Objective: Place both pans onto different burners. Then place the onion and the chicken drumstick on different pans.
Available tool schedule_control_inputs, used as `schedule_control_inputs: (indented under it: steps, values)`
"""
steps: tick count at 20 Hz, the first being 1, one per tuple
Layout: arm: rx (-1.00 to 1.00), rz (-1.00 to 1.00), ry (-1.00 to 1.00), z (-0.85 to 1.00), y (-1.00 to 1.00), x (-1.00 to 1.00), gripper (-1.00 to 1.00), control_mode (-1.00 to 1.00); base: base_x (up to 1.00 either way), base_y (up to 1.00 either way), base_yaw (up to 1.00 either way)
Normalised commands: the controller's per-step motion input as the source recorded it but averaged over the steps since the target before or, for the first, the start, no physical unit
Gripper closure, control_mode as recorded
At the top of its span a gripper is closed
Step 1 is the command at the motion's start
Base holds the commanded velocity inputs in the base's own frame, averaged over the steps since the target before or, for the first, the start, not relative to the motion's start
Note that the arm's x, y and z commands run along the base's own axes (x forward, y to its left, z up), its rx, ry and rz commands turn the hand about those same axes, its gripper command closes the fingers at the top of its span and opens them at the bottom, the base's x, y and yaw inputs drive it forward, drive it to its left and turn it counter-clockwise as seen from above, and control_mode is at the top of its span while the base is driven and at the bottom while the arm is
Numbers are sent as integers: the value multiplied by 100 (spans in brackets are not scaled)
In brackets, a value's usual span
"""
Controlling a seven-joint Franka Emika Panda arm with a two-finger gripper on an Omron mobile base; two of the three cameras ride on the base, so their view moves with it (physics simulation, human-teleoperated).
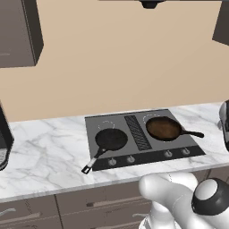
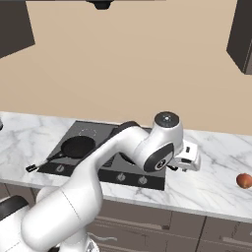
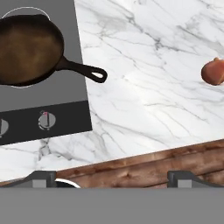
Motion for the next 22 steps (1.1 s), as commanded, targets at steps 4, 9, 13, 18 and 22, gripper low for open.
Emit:
schedule_control_inputs:
  steps: [4, 9, 13, 18, 22]
  values:
    - [-1, 0, 0, 0, -14, 6, -100, -100, 0, 0, 0]
    - [0, 0, 1, 0, 0, 3, -100, -100, 0, 0, 0]
    - [0, 0, 1, 0, 3, 0, -100, -100, 0, 0, 0]
    - [0, 0, 0, -1, 9, 3, -100, -100, 0, 0, 0]
    - [0, 0, 0, -3, 3, 8, -100, -100, 0, 0, 0]
